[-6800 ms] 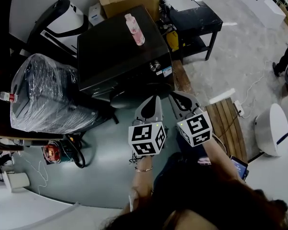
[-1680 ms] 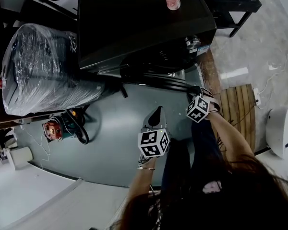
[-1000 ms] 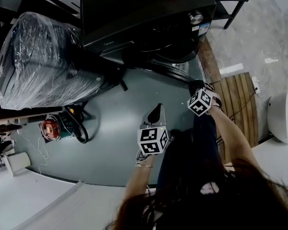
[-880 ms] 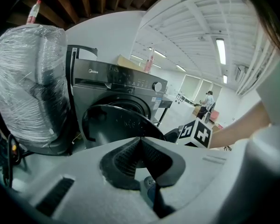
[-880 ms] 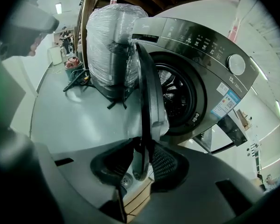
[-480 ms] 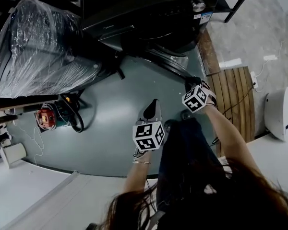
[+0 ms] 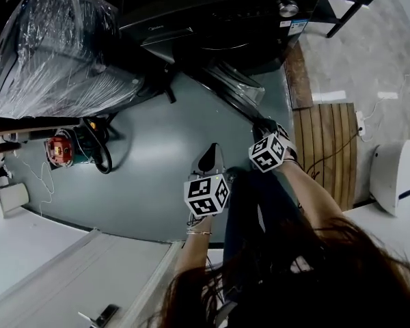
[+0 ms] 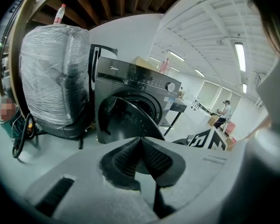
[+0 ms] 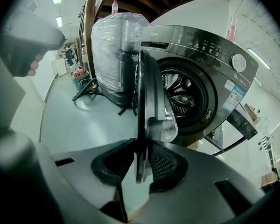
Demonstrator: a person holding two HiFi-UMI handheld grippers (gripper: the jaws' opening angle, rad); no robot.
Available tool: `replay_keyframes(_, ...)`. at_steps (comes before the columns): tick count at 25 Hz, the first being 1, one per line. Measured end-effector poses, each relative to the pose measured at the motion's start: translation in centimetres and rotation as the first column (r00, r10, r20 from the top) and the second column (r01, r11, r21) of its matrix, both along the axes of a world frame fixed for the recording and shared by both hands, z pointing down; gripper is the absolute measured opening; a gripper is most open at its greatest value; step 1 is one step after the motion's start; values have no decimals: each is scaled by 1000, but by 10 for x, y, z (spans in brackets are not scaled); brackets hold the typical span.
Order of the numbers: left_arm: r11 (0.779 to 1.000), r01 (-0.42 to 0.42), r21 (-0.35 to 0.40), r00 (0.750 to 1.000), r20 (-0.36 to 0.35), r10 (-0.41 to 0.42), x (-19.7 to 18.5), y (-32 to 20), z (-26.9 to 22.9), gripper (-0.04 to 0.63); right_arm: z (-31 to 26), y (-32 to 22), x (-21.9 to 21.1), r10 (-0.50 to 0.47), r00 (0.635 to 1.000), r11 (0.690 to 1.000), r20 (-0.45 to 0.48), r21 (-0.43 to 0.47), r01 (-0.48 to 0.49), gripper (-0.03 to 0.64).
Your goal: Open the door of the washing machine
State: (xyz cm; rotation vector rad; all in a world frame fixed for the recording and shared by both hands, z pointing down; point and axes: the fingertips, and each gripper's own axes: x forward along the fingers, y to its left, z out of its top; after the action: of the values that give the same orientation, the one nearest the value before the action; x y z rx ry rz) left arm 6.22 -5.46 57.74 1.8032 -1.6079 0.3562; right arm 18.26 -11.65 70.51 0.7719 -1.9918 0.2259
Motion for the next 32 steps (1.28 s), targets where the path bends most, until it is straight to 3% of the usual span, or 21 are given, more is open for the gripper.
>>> replay_keyframes(6,998,56,-8,998,5,-56,-10,12,1,12,0,15,-12,-3,999,1000,37,10,3,86)
replay_keyframes(12,998,57,6,998,4,-57,-21,15,-2,12,0,30,-23,25,999,1000,40,-8,-25,84)
replay_keyframes(22,1000,-11,18,1000,-27,12,-58,33,0,12,2,57,-51,109,994,994,2,-17,-109,81)
replay_keyframes(32,998,-53,25,998,-29,54,-120,76,0,12,4,93,-93,203,979,979,-7,-6,-203,81)
